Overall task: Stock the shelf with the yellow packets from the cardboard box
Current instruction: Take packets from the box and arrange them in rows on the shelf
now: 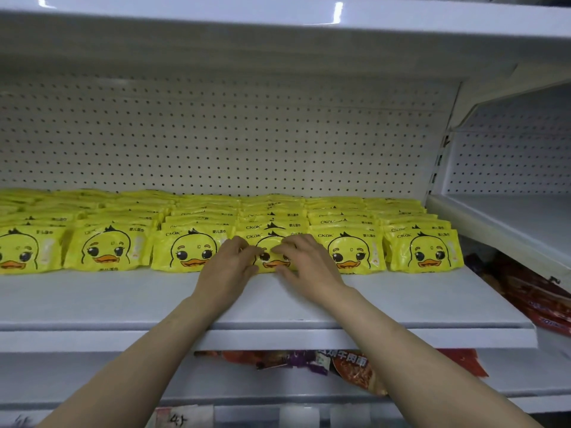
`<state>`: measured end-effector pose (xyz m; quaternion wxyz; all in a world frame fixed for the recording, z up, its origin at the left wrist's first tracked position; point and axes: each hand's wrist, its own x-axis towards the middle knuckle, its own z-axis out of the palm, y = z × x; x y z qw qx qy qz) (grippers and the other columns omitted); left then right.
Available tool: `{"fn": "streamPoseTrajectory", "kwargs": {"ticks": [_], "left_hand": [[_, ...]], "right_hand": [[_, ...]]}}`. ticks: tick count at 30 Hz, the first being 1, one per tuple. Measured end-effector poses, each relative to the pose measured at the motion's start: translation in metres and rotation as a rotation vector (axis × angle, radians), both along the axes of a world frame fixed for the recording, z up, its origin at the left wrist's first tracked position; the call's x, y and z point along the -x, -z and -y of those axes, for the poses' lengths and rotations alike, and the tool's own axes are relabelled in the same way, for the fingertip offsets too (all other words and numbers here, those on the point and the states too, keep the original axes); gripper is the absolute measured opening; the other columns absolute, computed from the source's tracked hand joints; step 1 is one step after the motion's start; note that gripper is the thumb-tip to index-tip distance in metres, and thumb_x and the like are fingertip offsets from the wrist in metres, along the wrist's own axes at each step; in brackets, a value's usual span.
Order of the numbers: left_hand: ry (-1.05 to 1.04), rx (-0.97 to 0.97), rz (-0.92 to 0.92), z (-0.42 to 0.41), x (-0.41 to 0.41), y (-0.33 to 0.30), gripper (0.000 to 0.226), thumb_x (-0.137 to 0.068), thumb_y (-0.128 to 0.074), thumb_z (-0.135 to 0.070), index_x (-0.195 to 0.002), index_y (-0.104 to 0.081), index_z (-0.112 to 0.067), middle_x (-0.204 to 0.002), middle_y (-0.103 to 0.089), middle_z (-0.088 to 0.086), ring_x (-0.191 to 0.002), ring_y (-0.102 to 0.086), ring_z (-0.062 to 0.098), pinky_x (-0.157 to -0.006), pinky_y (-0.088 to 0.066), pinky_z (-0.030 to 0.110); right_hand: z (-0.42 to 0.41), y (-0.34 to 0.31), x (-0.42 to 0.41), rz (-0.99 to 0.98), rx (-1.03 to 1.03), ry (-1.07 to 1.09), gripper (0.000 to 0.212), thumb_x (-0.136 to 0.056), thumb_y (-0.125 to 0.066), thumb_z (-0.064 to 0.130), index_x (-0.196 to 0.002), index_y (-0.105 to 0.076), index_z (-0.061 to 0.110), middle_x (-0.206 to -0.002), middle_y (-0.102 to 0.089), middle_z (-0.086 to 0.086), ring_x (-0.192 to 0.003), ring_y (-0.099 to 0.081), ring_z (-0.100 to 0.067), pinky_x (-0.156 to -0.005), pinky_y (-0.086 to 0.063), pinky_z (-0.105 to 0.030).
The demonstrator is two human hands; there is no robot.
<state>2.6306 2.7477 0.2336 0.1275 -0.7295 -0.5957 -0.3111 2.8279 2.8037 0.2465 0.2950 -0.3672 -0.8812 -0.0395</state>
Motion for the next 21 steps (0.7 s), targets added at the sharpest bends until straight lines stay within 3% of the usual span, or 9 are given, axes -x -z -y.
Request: {"fn": "streamPoseTrajectory", "kwargs": {"ticks": [5,16,21], "left_hand": [[-0.051,0.108,0.038,-0.012,-0.003,-0.007,0.045,-0.08,-0.074,-0.022,-0.121,-0.055,-0.025,-0.11,-0.047,0.002,-0.106,-0.049,0.025,-0.073,-0.051,0.041],[-0.093,0.117,-0.005,-0.019,-0.005,-0.01,0.052,-0.076,-0.077,-0.019,-0.121,-0.051,-0.024,-0.113,-0.046,0.003,-0.109,-0.047,0.027,-0.068,-0.051,0.043],[-0.134,0.114,-0.003,-0.007,-0.006,-0.017,0.052,-0.082,-0.072,-0.026,-0.13,-0.051,-0.023,-0.12,-0.049,0.003,-0.116,-0.045,0.025,-0.078,-0.05,0.042]], "right_hand": [[-0.007,-0.003,0.01,0.027,0.026,0.093,0.047,-0.085,-0.069,0.039,-0.129,-0.059,0.026,-0.137,-0.051,0.0,-0.131,-0.04,-0.023,-0.102,-0.04,-0.039],[-0.006,-0.001,0.028,0.021,-0.054,0.21,0.046,-0.074,-0.076,0.038,-0.114,-0.06,0.022,-0.116,-0.057,-0.002,-0.113,-0.049,-0.028,-0.081,-0.045,-0.04],[-0.004,-0.009,0.027,0.096,-0.019,0.208,0.05,-0.082,-0.068,0.046,-0.124,-0.056,0.022,-0.126,-0.054,-0.002,-0.122,-0.044,-0.026,-0.09,-0.044,-0.041]]}}
